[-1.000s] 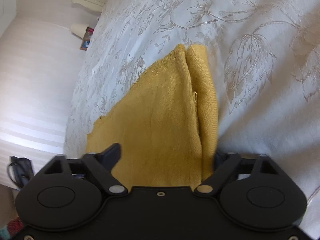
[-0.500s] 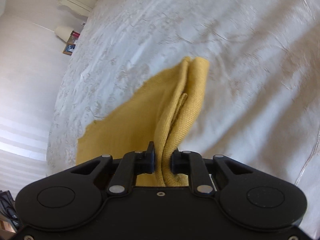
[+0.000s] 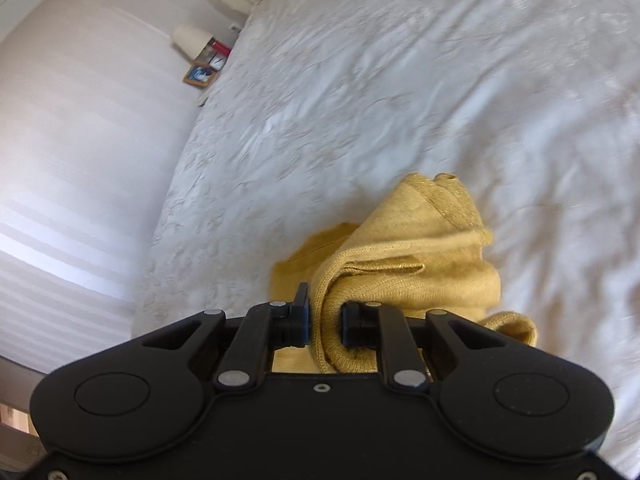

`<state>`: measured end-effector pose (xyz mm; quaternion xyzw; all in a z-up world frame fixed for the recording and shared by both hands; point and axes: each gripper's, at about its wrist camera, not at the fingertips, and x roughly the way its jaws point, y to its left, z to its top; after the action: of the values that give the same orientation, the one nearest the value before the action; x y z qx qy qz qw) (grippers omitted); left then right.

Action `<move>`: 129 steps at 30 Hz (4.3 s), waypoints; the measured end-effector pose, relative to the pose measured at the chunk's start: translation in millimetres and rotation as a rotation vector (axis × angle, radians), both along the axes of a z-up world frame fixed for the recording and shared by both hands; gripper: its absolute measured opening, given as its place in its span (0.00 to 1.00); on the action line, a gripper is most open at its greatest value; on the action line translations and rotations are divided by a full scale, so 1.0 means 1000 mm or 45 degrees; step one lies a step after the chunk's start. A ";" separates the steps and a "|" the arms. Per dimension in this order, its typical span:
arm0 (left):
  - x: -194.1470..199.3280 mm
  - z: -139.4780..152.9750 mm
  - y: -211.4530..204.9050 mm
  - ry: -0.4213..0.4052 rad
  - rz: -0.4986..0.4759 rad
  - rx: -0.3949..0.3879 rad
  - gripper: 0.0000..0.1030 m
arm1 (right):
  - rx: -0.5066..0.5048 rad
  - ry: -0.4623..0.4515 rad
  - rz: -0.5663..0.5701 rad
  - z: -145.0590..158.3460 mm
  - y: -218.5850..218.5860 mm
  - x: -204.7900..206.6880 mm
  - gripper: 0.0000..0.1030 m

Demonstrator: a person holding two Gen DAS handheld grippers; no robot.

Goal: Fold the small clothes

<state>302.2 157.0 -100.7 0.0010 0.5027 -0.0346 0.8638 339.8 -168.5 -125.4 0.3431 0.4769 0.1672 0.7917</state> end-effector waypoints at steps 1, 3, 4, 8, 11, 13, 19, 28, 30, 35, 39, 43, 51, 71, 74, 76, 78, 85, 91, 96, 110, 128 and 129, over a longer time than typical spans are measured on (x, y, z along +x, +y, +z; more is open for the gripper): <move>-0.002 0.000 0.009 0.001 0.004 0.004 0.81 | -0.003 0.002 0.014 -0.002 0.011 0.002 0.23; -0.006 -0.001 0.026 0.007 0.017 0.011 0.81 | -0.026 0.015 0.048 -0.008 0.036 0.006 0.23; -0.007 -0.001 0.034 0.011 0.024 0.013 0.81 | -0.034 0.027 0.065 -0.012 0.049 0.008 0.23; -0.014 -0.004 0.064 0.035 0.053 0.009 0.81 | -0.168 0.067 0.109 -0.025 0.094 0.013 0.23; -0.017 -0.007 0.080 0.048 0.063 0.012 0.81 | -0.328 0.094 0.152 -0.033 0.121 0.018 0.24; -0.018 -0.008 0.090 0.055 0.070 0.004 0.81 | -0.419 0.093 0.213 -0.035 0.140 0.020 0.29; -0.013 -0.010 0.097 0.057 0.064 -0.046 0.81 | -0.450 -0.037 0.383 -0.019 0.171 0.012 0.49; 0.016 0.001 0.070 0.011 -0.057 -0.101 0.81 | -0.404 -0.241 0.288 0.022 0.153 -0.029 0.52; 0.024 0.003 0.062 0.004 -0.093 -0.120 0.81 | -0.428 -0.236 0.197 0.022 0.135 -0.038 0.53; 0.040 0.009 0.036 -0.012 -0.173 -0.145 0.81 | -0.429 -0.128 0.026 0.006 0.091 -0.052 0.54; 0.046 0.012 0.003 -0.021 -0.272 -0.145 0.81 | -0.416 -0.071 -0.047 -0.006 0.067 -0.062 0.55; 0.050 0.009 -0.037 -0.006 -0.408 -0.137 0.81 | -0.402 -0.040 -0.038 -0.018 0.058 -0.063 0.58; 0.059 -0.024 -0.097 0.103 -0.619 -0.035 0.81 | -0.378 -0.009 0.069 -0.038 0.062 -0.054 0.58; 0.159 -0.044 0.017 0.115 -0.057 0.269 0.81 | -0.376 -0.160 0.672 -0.025 0.140 -0.090 0.61; 0.143 -0.035 0.027 0.129 -0.019 0.093 0.81 | -0.484 -0.282 0.658 -0.013 0.145 -0.094 0.61; 0.133 -0.033 0.027 0.140 -0.008 0.022 0.81 | -0.571 -0.336 0.670 -0.009 0.151 -0.095 0.61; 0.123 -0.031 0.026 0.149 -0.005 -0.018 0.81 | -0.683 -0.381 0.711 -0.010 0.161 -0.093 0.61; 0.106 -0.031 0.023 0.225 -0.028 -0.204 0.81 | -1.008 -0.486 0.994 -0.034 0.200 -0.091 0.48; 0.093 -0.032 0.012 0.289 -0.106 -0.324 0.81 | -0.899 -0.386 0.784 -0.028 0.180 -0.073 0.10; 0.085 -0.037 0.004 0.368 -0.166 -0.449 0.82 | -0.674 -0.254 0.461 -0.014 0.132 -0.062 0.10; 0.109 -0.069 -0.028 0.374 -0.069 -0.554 0.31 | -0.574 -0.261 0.490 -0.007 0.131 -0.079 0.10; 0.099 -0.054 0.025 0.186 -0.019 -0.397 0.44 | -0.487 -0.243 0.553 -0.011 0.134 -0.062 0.47; 0.098 -0.052 0.024 0.182 -0.023 -0.398 0.44 | -0.475 -0.248 0.531 -0.008 0.128 -0.056 0.47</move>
<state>399.8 181.5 -152.5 -0.1314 0.5514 -0.1201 0.8150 283.5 -40.0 -133.6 0.0688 0.4814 0.2679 0.8317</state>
